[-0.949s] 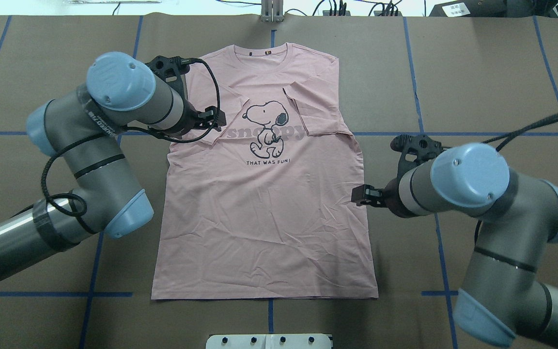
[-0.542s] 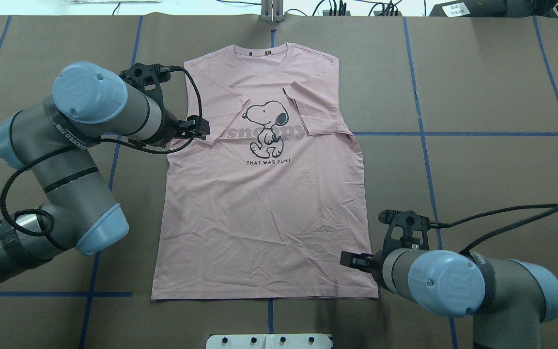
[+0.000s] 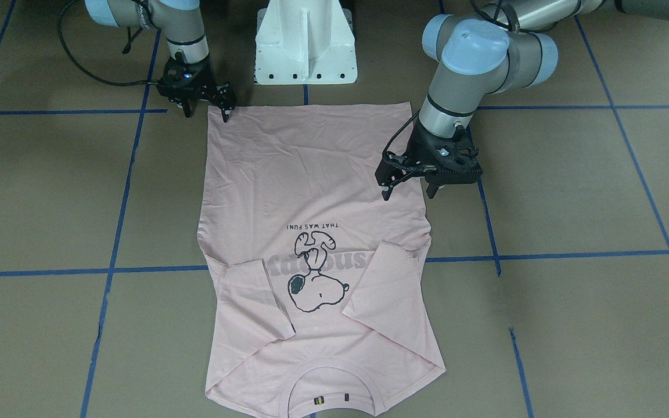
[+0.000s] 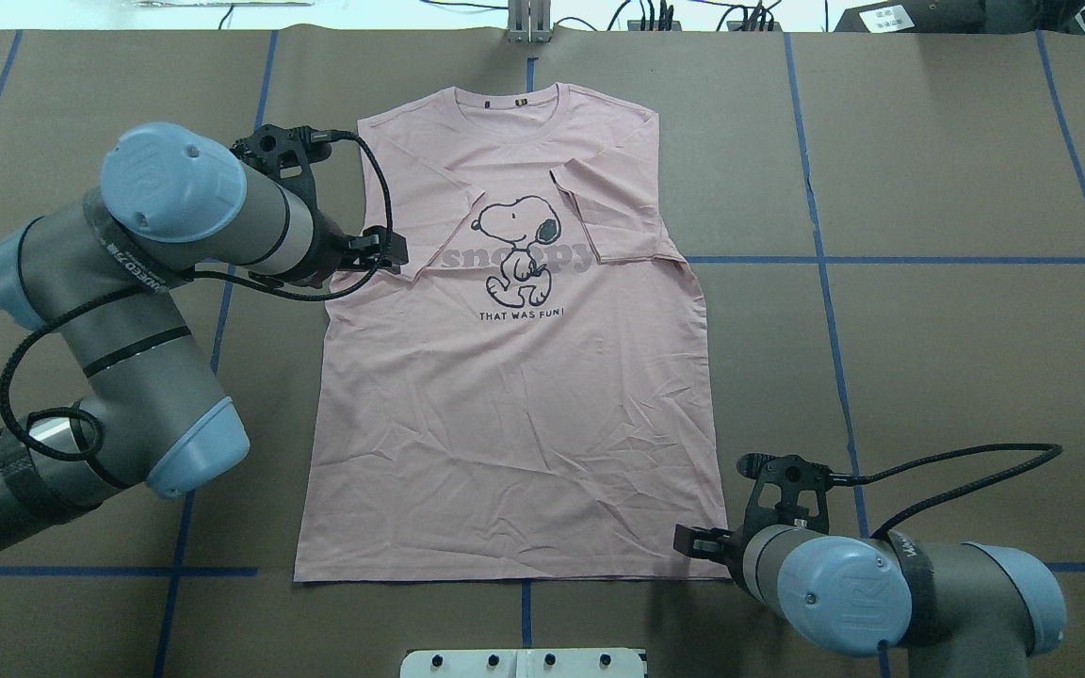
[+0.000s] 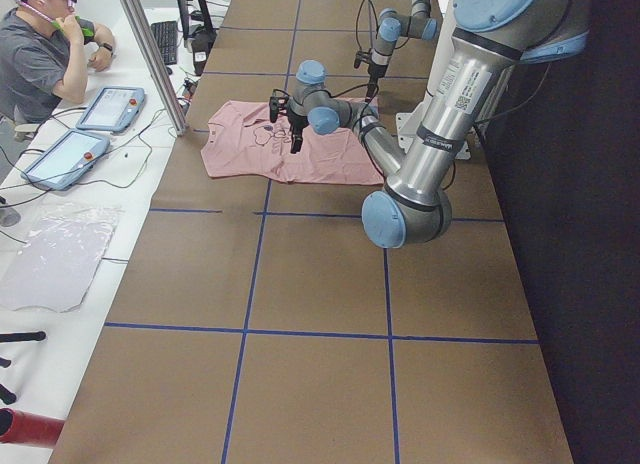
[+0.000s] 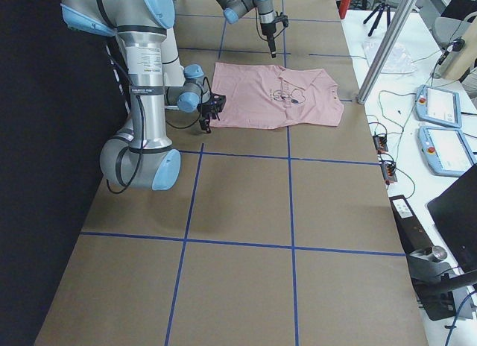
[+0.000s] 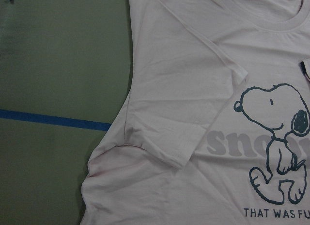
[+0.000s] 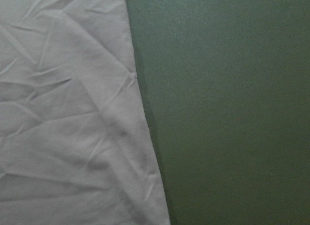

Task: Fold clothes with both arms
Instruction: 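Move both grippers down to the hem corners nearest the robot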

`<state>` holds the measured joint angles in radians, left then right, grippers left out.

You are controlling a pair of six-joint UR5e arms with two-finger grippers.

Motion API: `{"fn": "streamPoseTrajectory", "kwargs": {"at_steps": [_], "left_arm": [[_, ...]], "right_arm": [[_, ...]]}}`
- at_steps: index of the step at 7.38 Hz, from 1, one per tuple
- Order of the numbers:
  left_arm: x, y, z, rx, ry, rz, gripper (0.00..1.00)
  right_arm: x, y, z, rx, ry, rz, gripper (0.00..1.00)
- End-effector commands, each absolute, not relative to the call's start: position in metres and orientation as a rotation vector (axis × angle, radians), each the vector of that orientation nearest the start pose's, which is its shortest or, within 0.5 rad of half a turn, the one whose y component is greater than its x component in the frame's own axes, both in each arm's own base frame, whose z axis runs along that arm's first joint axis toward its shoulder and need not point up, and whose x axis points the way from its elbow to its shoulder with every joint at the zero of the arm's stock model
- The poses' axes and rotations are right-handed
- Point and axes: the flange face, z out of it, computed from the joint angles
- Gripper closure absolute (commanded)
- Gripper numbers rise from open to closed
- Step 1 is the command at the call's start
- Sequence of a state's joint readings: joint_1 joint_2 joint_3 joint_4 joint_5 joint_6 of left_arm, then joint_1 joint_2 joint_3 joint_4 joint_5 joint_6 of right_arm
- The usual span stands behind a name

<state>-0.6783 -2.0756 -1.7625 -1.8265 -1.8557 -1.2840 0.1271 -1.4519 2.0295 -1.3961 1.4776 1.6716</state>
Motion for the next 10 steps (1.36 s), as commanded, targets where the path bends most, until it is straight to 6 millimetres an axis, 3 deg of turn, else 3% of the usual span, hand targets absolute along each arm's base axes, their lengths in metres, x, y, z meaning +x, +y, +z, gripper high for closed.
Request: {"fn": "streamPoseTrajectory", "kwargs": {"at_steps": [1,4,6,7,8,9,10], "left_arm": [[0.435,-0.485,0.255,0.204,0.964,-0.222,0.00],[0.436,-0.486,0.255,0.205,0.965,-0.221,0.00],[0.436,-0.486,0.254,0.206,0.967,-0.221,0.00],[0.436,-0.485,0.254,0.205,0.967,-0.220,0.00],[0.436,-0.485,0.252,0.207,0.971,-0.219,0.00],[0.436,-0.485,0.252,0.207,0.971,-0.219,0.00],[0.436,-0.485,0.252,0.207,0.971,-0.219,0.00]], "right_arm": [[-0.499,-0.202,0.374,0.083,-0.755,0.240,0.00],[-0.495,-0.197,0.364,0.068,-0.776,0.229,0.01],[-0.498,-0.193,0.365,0.061,-0.775,0.223,0.30],[-0.497,-0.192,0.364,0.053,-0.776,0.219,0.52],[-0.497,-0.192,0.365,0.047,-0.775,0.216,0.93],[-0.497,-0.191,0.365,0.046,-0.775,0.215,1.00],[-0.497,-0.191,0.365,0.047,-0.776,0.217,1.00]]}}
